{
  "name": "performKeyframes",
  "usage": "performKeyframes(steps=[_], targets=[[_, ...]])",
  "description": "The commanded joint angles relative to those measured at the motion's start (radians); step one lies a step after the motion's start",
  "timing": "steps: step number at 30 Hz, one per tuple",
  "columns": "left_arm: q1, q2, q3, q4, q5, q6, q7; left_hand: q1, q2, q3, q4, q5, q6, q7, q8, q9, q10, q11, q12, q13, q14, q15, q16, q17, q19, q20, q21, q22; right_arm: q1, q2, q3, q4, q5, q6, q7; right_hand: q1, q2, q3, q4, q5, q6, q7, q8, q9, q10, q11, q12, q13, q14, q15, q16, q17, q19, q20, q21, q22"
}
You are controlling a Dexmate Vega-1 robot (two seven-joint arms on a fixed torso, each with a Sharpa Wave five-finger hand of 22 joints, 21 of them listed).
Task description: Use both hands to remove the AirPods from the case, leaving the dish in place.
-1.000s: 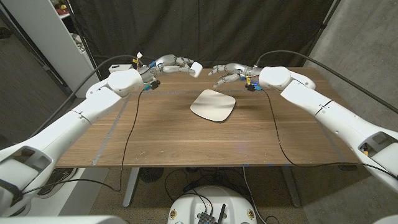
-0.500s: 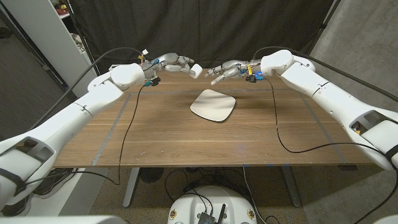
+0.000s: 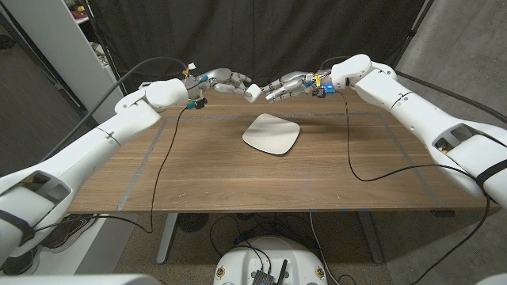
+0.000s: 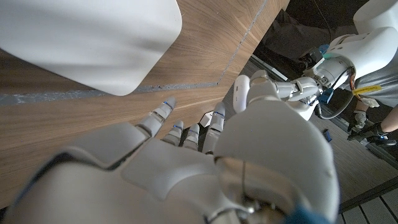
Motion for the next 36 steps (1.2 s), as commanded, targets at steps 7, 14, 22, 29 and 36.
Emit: performKeyframes(steps=[7,14,22,29,36], targets=[[0.059,-0.012,-0.021,-0.050,0.040,0.049,0.102,0.056,0.054,-0.011,-0.003,0.008,0.152,-0.123,0.007,-0.002,0.030,-0.005,0.019,0.008,0.029,-0.055,0.010,0.002,0.012,0.003,0.005,0.002,-0.035,-0.009,-0.001,-0.093,-0.004,-0.041,-0.111,0.006,0.013,0.009,-0.017,-0.010,0.137,0.011,0.051,0.018,0.099,0.006,0.032,-0.004,0.063,-0.019,0.020,-0.007,0.058,0.000,0.012,0.002],[0.071,-0.025,-0.021,-0.055,0.050,0.063,0.135,0.056,0.052,-0.014,-0.005,0.007,0.154,-0.115,0.002,-0.008,0.041,0.001,0.023,0.010,0.047,-0.060,0.015,0.001,0.023,0.000,0.010,0.003,-0.050,-0.004,-0.001,-0.101,0.004,-0.054,-0.136,0.013,0.013,0.011,-0.025,-0.011,0.166,0.029,0.061,0.024,0.126,0.012,0.039,-0.006,0.081,-0.015,0.023,-0.009,0.066,0.006,0.011,0.002],[0.071,-0.039,-0.019,-0.047,0.051,0.071,0.153,0.056,0.056,-0.014,-0.005,0.007,0.149,-0.114,0.001,-0.005,0.047,0.006,0.025,0.012,0.052,-0.060,0.014,0.001,0.026,0.002,0.011,0.004,-0.054,0.013,-0.001,-0.074,0.018,-0.049,-0.147,0.023,0.015,0.015,-0.036,-0.012,0.213,0.039,0.079,0.036,0.165,0.010,0.049,-0.007,0.107,-0.020,0.027,-0.010,0.087,0.000,0.013,0.002],[0.071,-0.049,-0.013,-0.038,0.051,0.079,0.164,0.052,0.054,-0.019,-0.004,0.007,0.153,-0.117,0.001,-0.005,0.055,0.001,0.028,0.014,0.063,-0.068,0.015,0.002,0.030,0.000,0.014,0.005,-0.060,0.029,0.003,-0.048,0.030,-0.043,-0.163,0.037,0.027,0.024,-0.045,-0.011,0.276,0.020,0.115,0.067,0.215,0.004,0.061,-0.009,0.127,-0.025,0.027,-0.011,0.108,-0.014,0.013,0.002],[0.081,-0.053,-0.013,-0.041,0.055,0.093,0.188,0.051,0.053,-0.021,-0.005,0.007,0.155,-0.122,0.001,-0.004,0.063,-0.003,0.031,0.016,0.068,-0.070,0.015,0.002,0.031,0.001,0.014,0.006,-0.066,0.037,0.006,-0.047,0.032,-0.043,-0.190,0.054,0.033,0.032,-0.054,-0.011,0.327,0.019,0.148,0.096,0.249,-0.004,0.066,-0.011,0.155,-0.035,0.032,-0.011,0.126,-0.024,0.013,0.002]])
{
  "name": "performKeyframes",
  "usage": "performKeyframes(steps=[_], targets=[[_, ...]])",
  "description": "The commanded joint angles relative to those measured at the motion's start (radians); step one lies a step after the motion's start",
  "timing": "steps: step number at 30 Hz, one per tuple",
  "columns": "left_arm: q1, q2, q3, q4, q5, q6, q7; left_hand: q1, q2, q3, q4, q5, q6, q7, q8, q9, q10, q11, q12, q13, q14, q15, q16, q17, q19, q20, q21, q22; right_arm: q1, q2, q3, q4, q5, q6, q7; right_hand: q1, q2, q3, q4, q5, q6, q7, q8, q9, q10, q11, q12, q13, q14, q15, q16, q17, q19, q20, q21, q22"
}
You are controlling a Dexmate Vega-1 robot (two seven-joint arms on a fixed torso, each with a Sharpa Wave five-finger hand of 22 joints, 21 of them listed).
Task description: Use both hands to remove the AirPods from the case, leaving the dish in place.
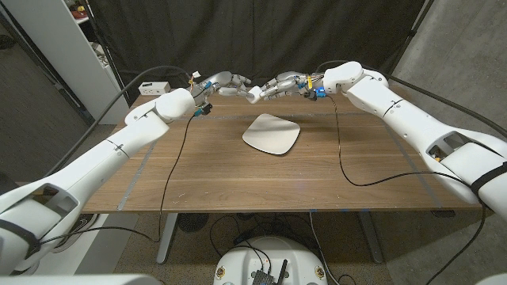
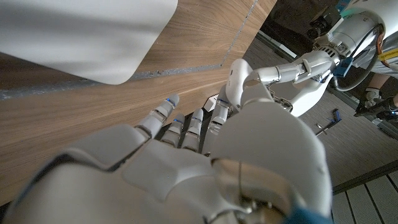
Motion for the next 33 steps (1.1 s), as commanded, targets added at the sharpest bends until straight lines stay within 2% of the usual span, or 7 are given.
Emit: performKeyframes(steps=[1,9,17,24,26,30,33], targets=[[0.013,-0.011,0.004,0.001,0.007,0.022,0.037,0.048,0.051,-0.003,0.001,0.003,0.139,-0.139,0.002,0.004,0.018,0.000,0.008,0.002,0.011,-0.067,0.004,0.002,0.009,-0.003,0.010,0.006,-0.012,0.017,0.005,0.014,0.012,0.004,-0.037,0.025,0.003,0.006,-0.012,0.000,0.035,0.000,0.024,0.024,0.026,-0.006,0.008,0.000,0.026,-0.034,0.009,0.003,0.024,-0.005,0.007,0.002],[0.037,-0.017,-0.006,-0.010,0.001,0.031,0.076,0.058,0.068,0.006,-0.003,0.003,0.097,-0.108,-0.013,0.008,0.008,0.019,0.003,0.005,0.015,-0.059,0.002,0.003,0.009,0.008,0.012,0.007,-0.037,0.017,0.019,-0.005,0.022,0.002,-0.082,0.061,0.004,0.019,-0.027,0.000,0.094,0.010,0.069,0.066,0.086,-0.010,0.019,-0.002,0.068,-0.035,0.017,0.002,0.048,-0.008,0.006,0.002],[0.057,-0.025,-0.012,-0.011,-0.001,0.023,0.115,0.058,0.066,0.005,-0.005,0.000,0.096,-0.110,-0.016,0.007,0.025,0.018,0.009,0.007,0.029,-0.065,0.003,0.001,0.015,0.007,0.015,0.008,-0.065,0.013,0.033,-0.025,0.032,0.027,-0.115,0.110,0.021,0.043,-0.037,0.001,0.135,0.018,0.105,0.104,0.140,-0.034,0.029,-0.003,0.108,-0.046,0.027,0.004,0.059,-0.021,0.003,0.002],[0.068,-0.030,-0.017,-0.001,-0.014,0.011,0.127,0.068,0.094,0.023,-0.005,0.000,0.012,-0.075,-0.048,0.013,-0.003,0.053,-0.002,0.012,0.025,-0.040,-0.004,0.002,0.008,0.031,0.015,0.011,-0.093,0.007,0.050,-0.039,0.045,0.062,-0.135,0.144,0.023,0.056,-0.039,0.001,0.153,0.043,0.129,0.137,0.179,-0.038,0.037,0.000,0.133,-0.050,0.034,0.006,0.075,-0.024,0.005,0.003],[0.069,-0.028,-0.020,0.001,-0.024,0.011,0.120,0.062,0.091,0.023,-0.001,-0.002,-0.045,-0.065,-0.074,0.010,-0.015,0.067,-0.006,0.014,0.025,-0.039,-0.006,0.002,0.008,0.033,0.016,0.011,-0.102,0.006,0.057,-0.043,0.054,0.070,-0.139,0.148,0.023,0.057,-0.038,0.002,0.150,0.044,0.131,0.142,0.181,-0.041,0.036,0.001,0.136,-0.053,0.035,0.006,0.077,-0.025,0.005,0.003],[0.071,-0.021,-0.028,0.015,-0.055,-0.016,0.096,-0.046,0.013,-0.058,0.041,0.013,-0.216,-0.055,-0.190,-0.036,-0.063,0.089,-0.021,0.021,0.006,-0.031,-0.013,0.002,-0.004,0.037,0.011,0.009,-0.117,0.001,0.064,-0.055,0.062,0.076,-0.149,0.150,0.025,0.059,-0.036,0.002,0.148,0.045,0.134,0.149,0.184,-0.040,0.036,0.002,0.137,-0.054,0.035,0.007,0.078,-0.026,0.005,0.003],[0.073,-0.013,-0.035,0.016,-0.069,-0.028,0.087,-0.079,-0.032,-0.098,0.051,0.035,-0.257,-0.044,-0.223,-0.054,-0.075,0.100,-0.024,0.023,-0.012,-0.019,-0.018,0.002,-0.015,0.042,0.005,0.007,-0.123,-0.001,0.064,-0.060,0.060,0.082,-0.155,0.150,0.025,0.059,-0.034,0.002,0.147,0.045,0.137,0.154,0.184,-0.040,0.035,0.002,0.139,-0.055,0.036,0.008,0.078,-0.026,0.004,0.003]])
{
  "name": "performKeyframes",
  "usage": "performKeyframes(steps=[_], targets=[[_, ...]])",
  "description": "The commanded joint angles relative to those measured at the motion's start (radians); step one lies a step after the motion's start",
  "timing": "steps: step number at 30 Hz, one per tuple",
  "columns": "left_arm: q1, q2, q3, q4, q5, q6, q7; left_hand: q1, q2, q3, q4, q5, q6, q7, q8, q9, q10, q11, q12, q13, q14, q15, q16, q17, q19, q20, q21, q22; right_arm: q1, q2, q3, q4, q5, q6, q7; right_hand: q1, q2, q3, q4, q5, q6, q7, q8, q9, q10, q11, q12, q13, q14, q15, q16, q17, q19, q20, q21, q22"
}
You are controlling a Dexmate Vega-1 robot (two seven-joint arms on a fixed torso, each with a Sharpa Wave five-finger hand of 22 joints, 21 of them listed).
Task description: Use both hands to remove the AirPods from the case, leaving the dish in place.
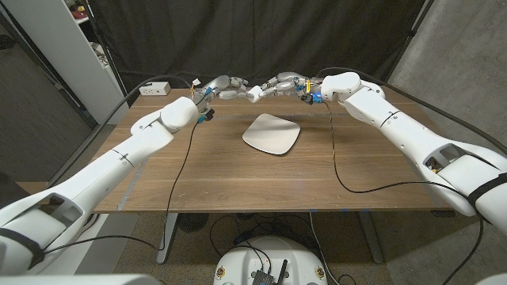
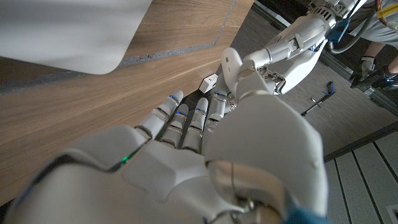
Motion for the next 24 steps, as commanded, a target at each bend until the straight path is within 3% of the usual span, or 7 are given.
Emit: performKeyframes(steps=[1,10,14,20,21,24], targets=[[0.013,0.014,-0.022,0.016,-0.056,-0.043,-0.025,-0.058,-0.070,-0.051,0.012,0.025,-0.054,0.021,-0.044,-0.023,-0.016,0.013,-0.004,0.005,-0.019,-0.017,-0.007,0.002,-0.008,0.007,-0.004,0.000,-0.037,-0.010,0.017,-0.024,0.014,0.031,-0.030,0.013,0.002,0.005,0.003,0.005,0.048,-0.057,0.055,0.117,0.010,0.003,0.008,0.004,0.009,-0.051,0.010,0.005,0.009,-0.003,0.004,0.003],[-0.003,0.030,-0.025,0.030,-0.097,-0.080,-0.092,-0.054,-0.094,-0.074,0.008,0.061,-0.041,0.056,-0.051,-0.037,-0.042,0.038,-0.013,0.007,-0.038,-0.007,-0.011,0.001,-0.014,0.011,-0.008,-0.001,-0.050,-0.010,0.019,-0.028,0.006,0.056,-0.051,0.027,-0.006,0.006,0.001,0.008,0.063,-0.053,0.073,0.138,0.027,0.004,0.010,0.007,0.022,-0.057,0.013,0.005,0.015,-0.001,0.004,0.003],[-0.011,0.034,-0.024,0.033,-0.106,-0.091,-0.112,-0.040,-0.099,-0.082,0.002,0.087,0.011,0.078,-0.037,-0.045,-0.044,0.031,-0.011,0.008,-0.044,-0.005,-0.009,0.001,-0.015,0.012,-0.010,-0.001,-0.066,-0.014,0.026,-0.040,0.000,0.072,-0.075,0.033,-0.009,0.006,0.001,0.010,0.068,-0.051,0.080,0.148,0.035,0.002,0.011,0.008,0.029,-0.062,0.015,0.005,0.018,0.000,0.004,0.003],[-0.018,0.043,-0.022,0.032,-0.106,-0.102,-0.131,-0.018,-0.090,-0.084,-0.004,0.114,0.044,0.084,-0.027,-0.043,-0.042,0.031,-0.009,0.008,-0.043,0.002,-0.006,0.001,-0.012,0.016,-0.009,-0.001,-0.090,-0.013,0.040,-0.042,0.004,0.092,-0.107,0.041,-0.012,0.007,0.001,0.012,0.066,-0.050,0.087,0.160,0.046,0.001,0.012,0.009,0.037,-0.071,0.018,0.005,0.019,-0.001,0.003,0.003],[-0.019,0.045,-0.023,0.032,-0.107,-0.105,-0.136,-0.013,-0.088,-0.085,-0.006,0.119,0.042,0.086,-0.029,-0.042,-0.046,0.048,-0.010,0.009,-0.043,0.002,-0.006,0.001,-0.013,0.016,-0.009,0.000,-0.093,-0.014,0.041,-0.042,0.004,0.091,-0.111,0.042,-0.012,0.007,0.001,0.013,0.067,-0.050,0.089,0.163,0.049,0.001,0.013,0.010,0.041,-0.071,0.019,0.006,0.020,-0.001,0.003,0.003],[-0.021,0.049,-0.024,0.037,-0.109,-0.117,-0.146,-0.006,-0.090,-0.088,-0.009,0.127,0.045,0.083,-0.029,-0.041,-0.042,0.042,-0.008,0.009,-0.040,0.004,-0.004,0.001,-0.012,0.016,-0.009,0.000,-0.099,-0.014,0.045,-0.039,0.007,0.095,-0.118,0.045,-0.012,0.007,0.002,0.014,0.065,-0.050,0.092,0.170,0.052,-0.001,0.012,0.011,0.042,-0.074,0.020,0.006,0.021,-0.002,0.003,0.003]])
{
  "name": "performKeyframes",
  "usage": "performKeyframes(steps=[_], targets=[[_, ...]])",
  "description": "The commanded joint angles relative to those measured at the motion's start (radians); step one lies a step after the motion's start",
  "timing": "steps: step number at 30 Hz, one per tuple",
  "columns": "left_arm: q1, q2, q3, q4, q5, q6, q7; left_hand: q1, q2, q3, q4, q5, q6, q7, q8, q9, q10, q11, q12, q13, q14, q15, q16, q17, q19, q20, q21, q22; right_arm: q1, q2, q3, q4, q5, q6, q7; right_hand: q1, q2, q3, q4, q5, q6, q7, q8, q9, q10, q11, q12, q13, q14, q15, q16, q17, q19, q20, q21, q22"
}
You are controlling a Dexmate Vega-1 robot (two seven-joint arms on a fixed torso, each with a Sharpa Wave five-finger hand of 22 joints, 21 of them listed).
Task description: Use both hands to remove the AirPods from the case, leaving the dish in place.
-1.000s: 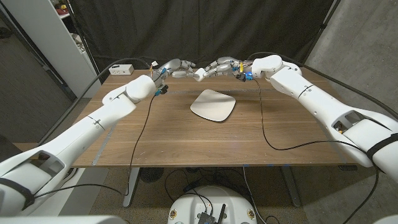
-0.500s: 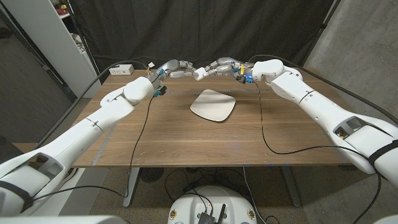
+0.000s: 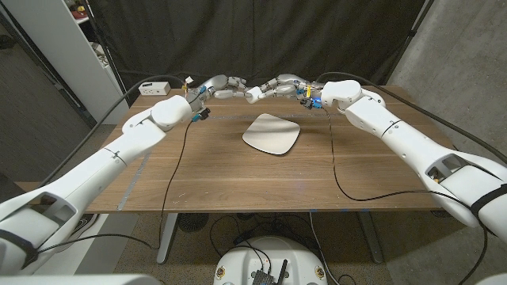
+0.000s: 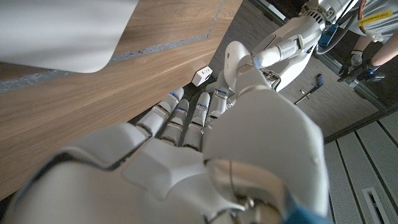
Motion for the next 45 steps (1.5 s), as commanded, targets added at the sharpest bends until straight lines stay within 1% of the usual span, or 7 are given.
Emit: performKeyframes(steps=[1,8,16,22,26,34,45], targets=[[-0.012,0.018,-0.003,0.006,-0.016,-0.033,-0.046,0.019,0.000,-0.005,-0.007,0.013,0.016,-0.005,0.006,0.004,0.006,0.003,0.000,0.004,0.003,0.004,0.005,0.002,0.001,0.003,-0.001,0.002,-0.034,-0.003,0.018,-0.004,0.000,0.026,-0.049,0.012,0.000,0.007,0.003,0.010,0.063,-0.052,0.090,0.171,0.011,-0.003,0.004,0.006,0.010,-0.073,0.004,0.003,0.010,-0.002,0.002,0.003],[0.001,0.016,-0.015,-0.004,-0.002,-0.036,-0.009,0.051,0.021,-0.009,-0.014,0.047,0.093,-0.037,0.036,0.018,0.037,-0.033,0.014,0.006,0.036,-0.006,0.016,0.003,0.015,0.010,0.004,0.003,-0.030,0.002,0.015,0.006,-0.006,0.033,-0.053,0.013,0.001,0.006,0.007,0.011,0.061,-0.054,0.094,0.181,0.010,-0.003,0.002,0.007,0.009,-0.073,0.004,0.004,0.010,-0.002,0.002,0.003],[-0.007,0.001,-0.011,0.011,-0.002,-0.029,-0.003,0.085,0.059,0.000,-0.019,0.063,0.118,-0.047,0.049,0.034,0.064,-0.034,0.025,0.007,0.058,-0.013,0.021,0.003,0.024,0.013,0.009,0.005,-0.026,0.004,0.012,0.013,-0.011,0.037,-0.052,0.013,0.001,0.004,0.010,0.011,0.056,-0.060,0.098,0.192,0.008,-0.007,-0.002,0.009,0.008,-0.075,0.004,0.005,0.009,-0.002,0.001,0.003],[-0.027,-0.004,0.001,0.023,0.004,-0.009,-0.017,0.084,0.067,-0.003,-0.014,0.066,0.120,-0.041,0.049,0.037,0.067,-0.040,0.026,0.008,0.065,-0.016,0.023,0.004,0.026,0.012,0.010,0.006,-0.023,0.009,0.013,0.025,-0.010,0.049,-0.047,0.013,0.000,0.002,0.013,0.011,0.056,-0.061,0.102,0.199,0.008,-0.006,-0.004,0.010,0.006,-0.077,0.004,0.006,0.008,-0.001,0.000,0.003],[-0.040,-0.011,0.008,0.048,-0.003,-0.031,-0.034,0.067,0.042,-0.036,-0.007,0.065,0.046,-0.014,0.016,0.044,0.041,-0.013,0.016,0.009,0.050,-0.007,0.014,0.005,0.017,0.012,0.008,0.007,-0.022,0.013,0.014,0.030,-0.008,0.050,-0.051,0.013,-0.001,0.001,0.013,0.011,0.057,-0.061,0.104,0.203,0.009,-0.006,-0.005,0.010,0.007,-0.077,0.004,0.006,0.007,-0.001,-0.001,0.003],[-0.053,-0.016,0.016,0.073,-0.011,-0.047,-0.056,0.071,0.037,-0.053,-0.007,0.069,-0.024,-0.018,-0.013,0.051,0.019,0.013,0.009,0.011,0.031,0.005,0.007,0.006,0.010,0.016,0.006,0.008,-0.022,0.024,0.011,0.039,-0.007,0.054,-0.054,0.021,-0.005,0.000,0.010,0.014,0.063,-0.058,0.112,0.215,0.019,-0.003,-0.004,0.012,0.010,-0.077,0.004,0.006,0.007,0.002,-0.001,0.003],[-0.051,-0.021,0.018,0.073,-0.011,-0.049,-0.050,0.115,0.065,-0.045,-0.019,0.082,0.028,0.003,0.006,0.058,0.013,-0.014,0.008,0.012,0.027,0.011,0.007,0.005,0.009,0.024,0.007,0.009,-0.020,0.030,0.006,0.039,-0.008,0.057,-0.050,0.032,-0.012,-0.001,0.006,0.019,0.072,-0.050,0.121,0.226,0.028,-0.002,-0.005,0.015,0.015,-0.078,0.005,0.005,0.009,0.005,-0.001,0.003]])
